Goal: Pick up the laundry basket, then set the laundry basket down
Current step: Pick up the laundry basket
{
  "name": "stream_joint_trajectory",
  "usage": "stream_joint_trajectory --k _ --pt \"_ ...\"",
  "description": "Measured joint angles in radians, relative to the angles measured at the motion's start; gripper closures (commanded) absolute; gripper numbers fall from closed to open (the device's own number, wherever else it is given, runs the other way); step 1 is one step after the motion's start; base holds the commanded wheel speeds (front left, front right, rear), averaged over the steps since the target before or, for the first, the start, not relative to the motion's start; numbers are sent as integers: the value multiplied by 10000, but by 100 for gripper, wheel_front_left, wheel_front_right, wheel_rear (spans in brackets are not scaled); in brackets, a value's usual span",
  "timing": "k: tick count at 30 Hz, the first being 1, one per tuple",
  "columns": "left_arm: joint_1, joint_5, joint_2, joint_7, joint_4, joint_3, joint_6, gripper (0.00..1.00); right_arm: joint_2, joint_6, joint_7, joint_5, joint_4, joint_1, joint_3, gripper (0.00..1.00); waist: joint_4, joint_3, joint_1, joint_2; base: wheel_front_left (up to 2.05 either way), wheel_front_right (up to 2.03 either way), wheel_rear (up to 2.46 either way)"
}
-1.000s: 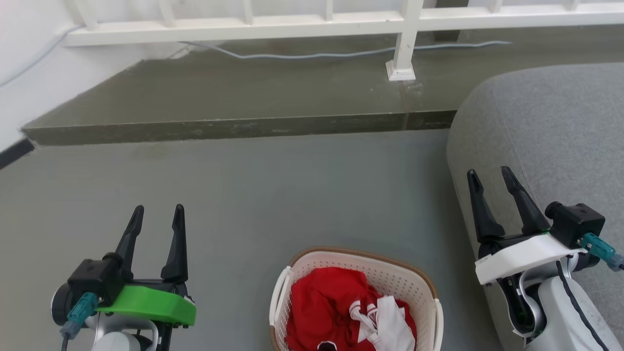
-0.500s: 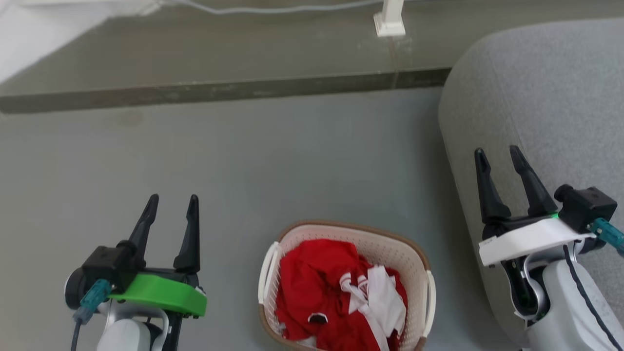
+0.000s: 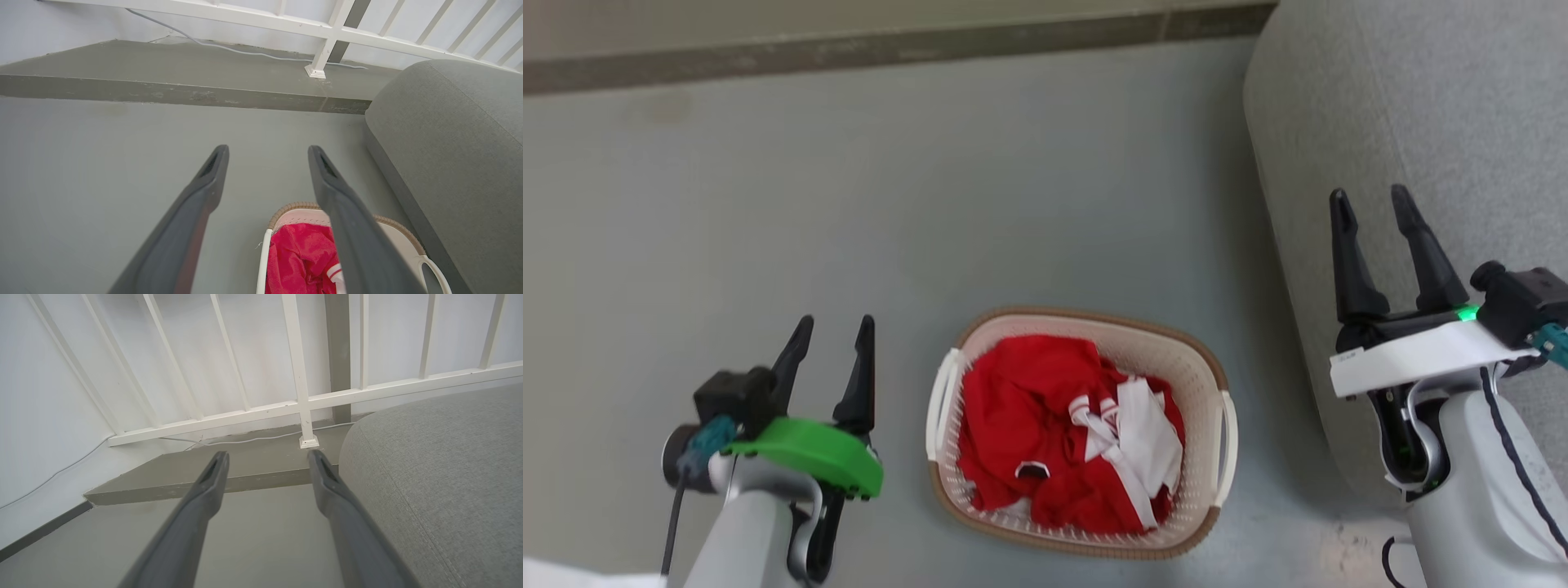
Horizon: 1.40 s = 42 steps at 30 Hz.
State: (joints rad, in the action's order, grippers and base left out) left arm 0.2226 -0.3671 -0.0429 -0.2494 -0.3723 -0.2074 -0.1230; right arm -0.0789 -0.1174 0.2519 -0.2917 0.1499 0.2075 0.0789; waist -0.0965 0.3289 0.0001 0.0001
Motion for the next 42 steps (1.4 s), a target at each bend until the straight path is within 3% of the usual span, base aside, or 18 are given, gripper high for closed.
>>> stream_joint_trajectory --k 11,17,42 --pt "1497 -430 -98 671 -1732 -658 -13 0 94 -56 0 -2 -205 680 -8 0 -350 1440 1 0 0 0 0" --pt "2159 -514 -424 1087 -2629 -1066 -13 0 148 -56 0 -8 -291 1051 -10 0 -599 2216 1 0 0 0 0" --pt "3954 -1315 -1170 2353 -4784 -2529 -13 0 305 -58 27 -192 -372 2032 48 0 -1581 4412 0 -1 0 0 0"
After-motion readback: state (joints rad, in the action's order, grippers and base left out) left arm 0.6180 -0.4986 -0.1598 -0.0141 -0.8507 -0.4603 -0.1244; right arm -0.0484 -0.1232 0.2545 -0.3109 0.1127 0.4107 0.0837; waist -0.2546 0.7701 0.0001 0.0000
